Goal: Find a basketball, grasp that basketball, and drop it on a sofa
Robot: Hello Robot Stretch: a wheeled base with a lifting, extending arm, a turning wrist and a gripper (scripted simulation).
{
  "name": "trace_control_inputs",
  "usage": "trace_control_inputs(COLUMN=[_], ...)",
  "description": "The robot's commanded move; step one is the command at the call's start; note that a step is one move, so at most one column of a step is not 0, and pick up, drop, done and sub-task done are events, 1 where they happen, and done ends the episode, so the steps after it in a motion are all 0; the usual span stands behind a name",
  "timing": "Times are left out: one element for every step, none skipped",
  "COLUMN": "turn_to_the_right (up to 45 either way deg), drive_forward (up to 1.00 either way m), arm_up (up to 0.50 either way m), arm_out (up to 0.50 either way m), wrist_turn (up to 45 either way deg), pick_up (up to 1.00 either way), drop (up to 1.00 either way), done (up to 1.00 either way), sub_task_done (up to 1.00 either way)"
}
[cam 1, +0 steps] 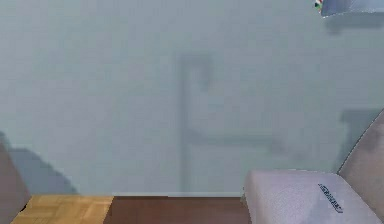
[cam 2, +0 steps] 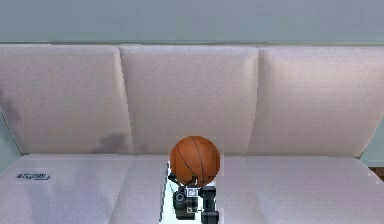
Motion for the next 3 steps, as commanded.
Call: trace_control_inputs(turn_to_the_right=[0.0,0.0,0.0], drive_forward=[0.0,0.0,0.0], arm_up=[-0.32,0.0,0.1], arm_out=[0.0,0.0,0.0], wrist_turn=[0.0,0.0,0.0], pick_up=[0.0,0.0,0.0], drop=[0.0,1.0,0.0], done=[0.0,0.0,0.0], sub_task_done=[0.0,0.0,0.0])
